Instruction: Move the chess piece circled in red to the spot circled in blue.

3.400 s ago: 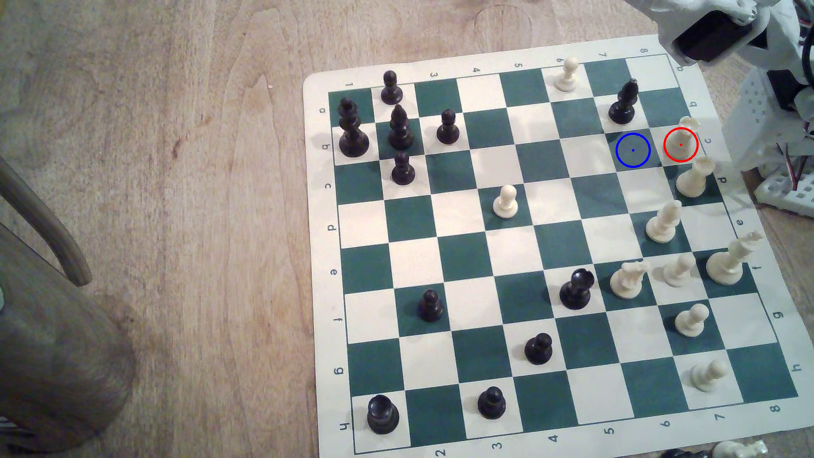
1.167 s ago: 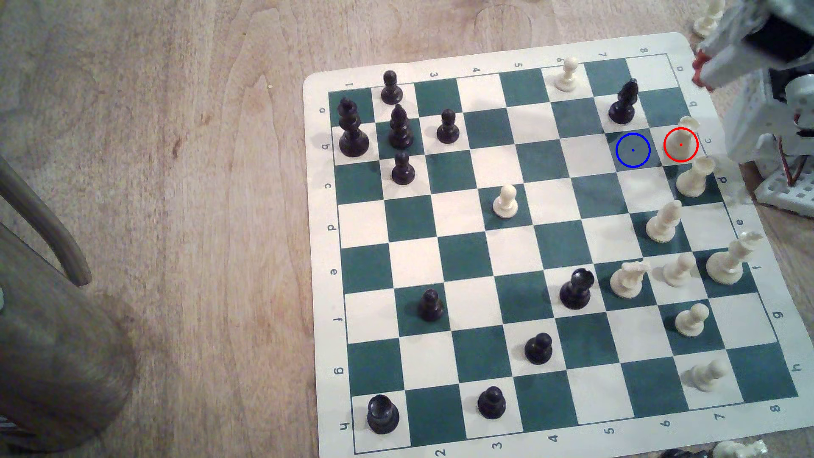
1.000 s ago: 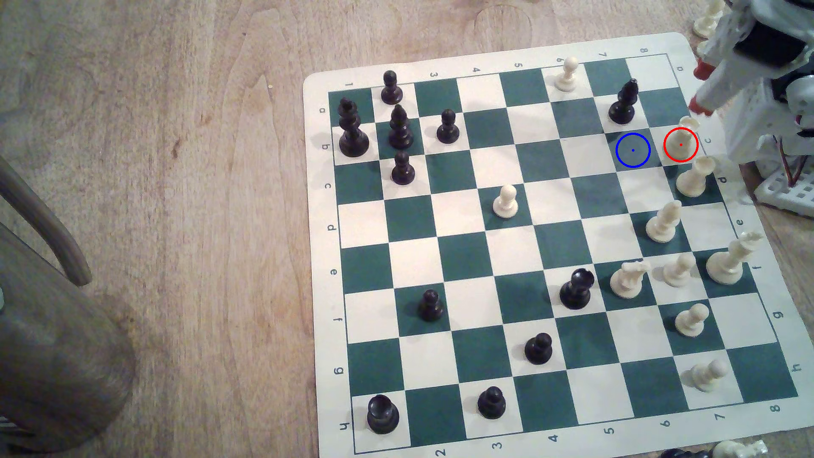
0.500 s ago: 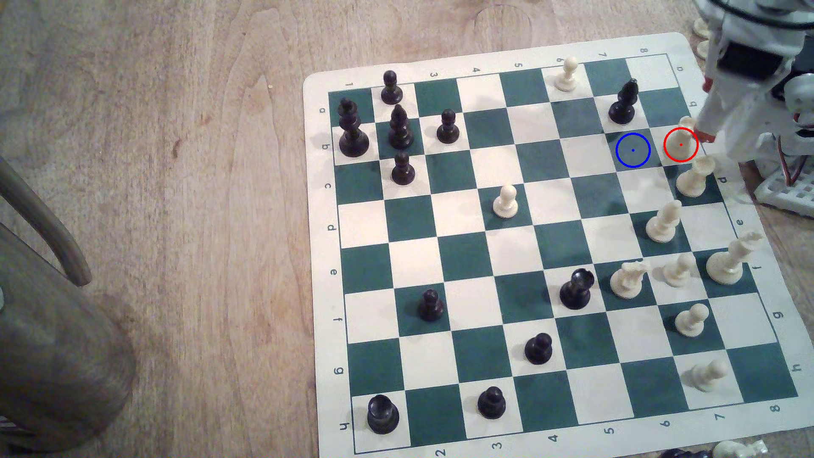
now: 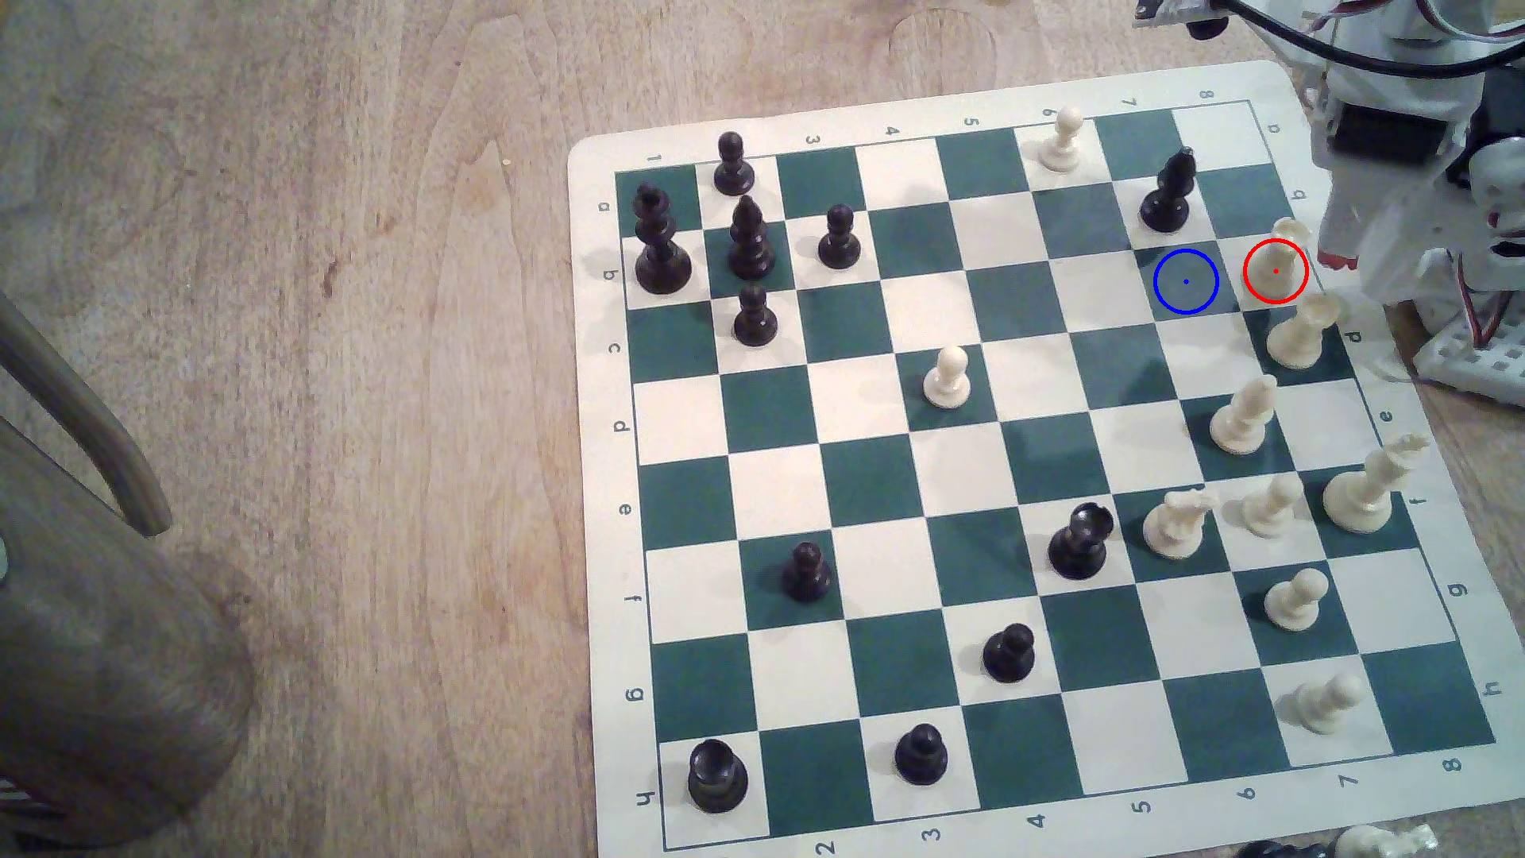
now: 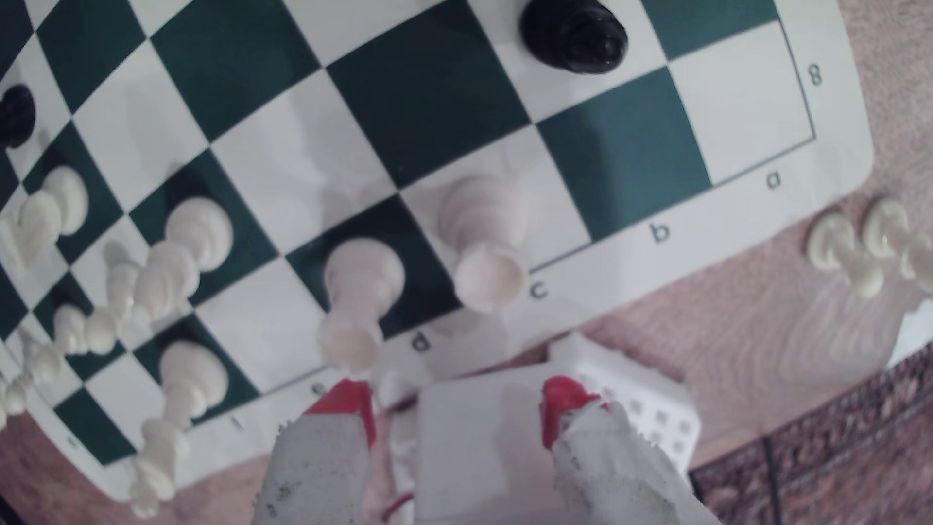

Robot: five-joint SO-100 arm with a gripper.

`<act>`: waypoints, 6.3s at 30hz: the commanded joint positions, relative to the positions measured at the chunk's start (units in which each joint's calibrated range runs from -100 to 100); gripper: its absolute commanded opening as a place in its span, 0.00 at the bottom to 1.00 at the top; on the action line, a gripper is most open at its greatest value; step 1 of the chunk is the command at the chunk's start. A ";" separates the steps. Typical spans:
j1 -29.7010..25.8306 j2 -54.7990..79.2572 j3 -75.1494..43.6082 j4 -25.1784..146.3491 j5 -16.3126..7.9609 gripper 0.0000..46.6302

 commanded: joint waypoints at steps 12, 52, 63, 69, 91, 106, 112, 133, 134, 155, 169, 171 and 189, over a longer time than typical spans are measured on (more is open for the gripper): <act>0.33 10.27 -1.49 -6.21 -0.15 0.42; 4.79 18.93 -0.67 -12.77 1.86 0.42; 5.10 19.10 -0.58 -13.34 1.66 0.43; 5.34 20.88 -0.49 -14.81 1.66 0.42; 5.18 24.11 -1.67 -15.39 2.05 0.02; 4.40 15.45 -6.02 -9.74 1.90 0.00; 2.44 15.70 -12.37 -6.87 0.83 0.00; -1.31 37.09 -22.61 -10.23 0.15 0.00; -1.55 37.52 -22.61 -10.47 0.15 0.00; -3.27 46.35 -26.06 -11.62 -0.24 0.00; -2.87 47.87 -27.78 -13.01 -0.34 0.01; -2.87 48.30 -27.69 -13.26 -0.34 0.01; -1.62 43.71 -24.24 -18.66 -1.27 0.49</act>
